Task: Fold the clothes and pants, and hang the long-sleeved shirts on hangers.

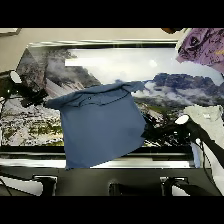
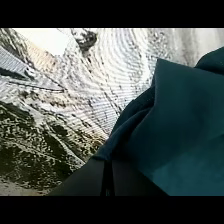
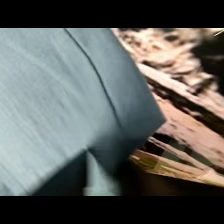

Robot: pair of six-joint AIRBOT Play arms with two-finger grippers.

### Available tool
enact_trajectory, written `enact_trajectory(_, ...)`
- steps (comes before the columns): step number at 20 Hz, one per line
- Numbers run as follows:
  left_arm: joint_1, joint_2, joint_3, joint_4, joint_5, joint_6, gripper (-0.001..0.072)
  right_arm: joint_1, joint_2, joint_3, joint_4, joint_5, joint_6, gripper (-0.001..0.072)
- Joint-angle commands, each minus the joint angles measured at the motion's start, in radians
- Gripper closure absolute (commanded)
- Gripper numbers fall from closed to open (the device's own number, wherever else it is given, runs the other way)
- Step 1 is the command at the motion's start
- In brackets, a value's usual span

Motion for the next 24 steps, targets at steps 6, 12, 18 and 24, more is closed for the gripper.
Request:
enact_trajectory(6,-0.001,0.0,0.0,-0.004,-0.024,0.026,0.0691,-0.153,-0.056,0.521,-0.24,-0.093,0.263,0.0683)
enact_trajectory(12,-0.002,0.0,-0.002,-0.071,-0.045,0.068,0.0691,-0.157,-0.338,0.901,-0.269,-0.068,0.383,0.0683)
enact_trajectory(18,-0.006,-0.002,-0.002,-0.071,-0.045,0.068,0.0691,-0.173,-0.378,0.914,-0.198,0.086,0.292,0.0245)
enact_trajectory(24,-0.006,-0.002,-0.002,-0.071,-0.053,0.069,0.0691,-0.352,-0.154,0.708,-0.282,0.322,0.086,0.0227)
